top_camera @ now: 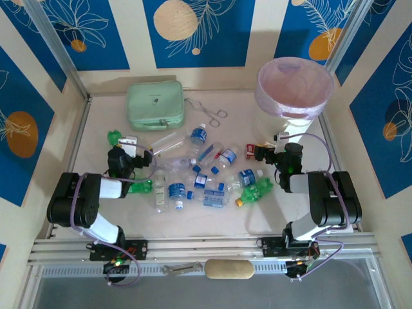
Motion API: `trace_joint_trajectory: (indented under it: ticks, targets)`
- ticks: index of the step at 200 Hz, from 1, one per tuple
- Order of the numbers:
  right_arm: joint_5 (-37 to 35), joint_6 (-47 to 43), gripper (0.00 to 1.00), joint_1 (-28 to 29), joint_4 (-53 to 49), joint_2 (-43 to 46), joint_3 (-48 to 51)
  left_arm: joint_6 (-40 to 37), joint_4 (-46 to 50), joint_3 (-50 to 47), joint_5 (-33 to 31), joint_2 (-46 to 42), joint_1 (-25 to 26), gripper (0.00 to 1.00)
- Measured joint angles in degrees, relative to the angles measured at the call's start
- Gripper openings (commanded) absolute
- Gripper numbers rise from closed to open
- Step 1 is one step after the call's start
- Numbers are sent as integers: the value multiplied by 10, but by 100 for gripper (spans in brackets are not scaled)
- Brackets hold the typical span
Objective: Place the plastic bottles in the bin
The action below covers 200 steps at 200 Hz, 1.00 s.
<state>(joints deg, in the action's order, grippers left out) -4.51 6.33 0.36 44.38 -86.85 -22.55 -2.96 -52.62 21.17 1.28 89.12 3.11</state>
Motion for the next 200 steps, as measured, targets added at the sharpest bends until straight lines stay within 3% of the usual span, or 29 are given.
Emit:
trace_joint_trajectory:
  ticks: [200]
  targets:
    - [2, 0, 100, -3, -9, 8, 0, 1, 0, -1, -8, -5, 0, 100]
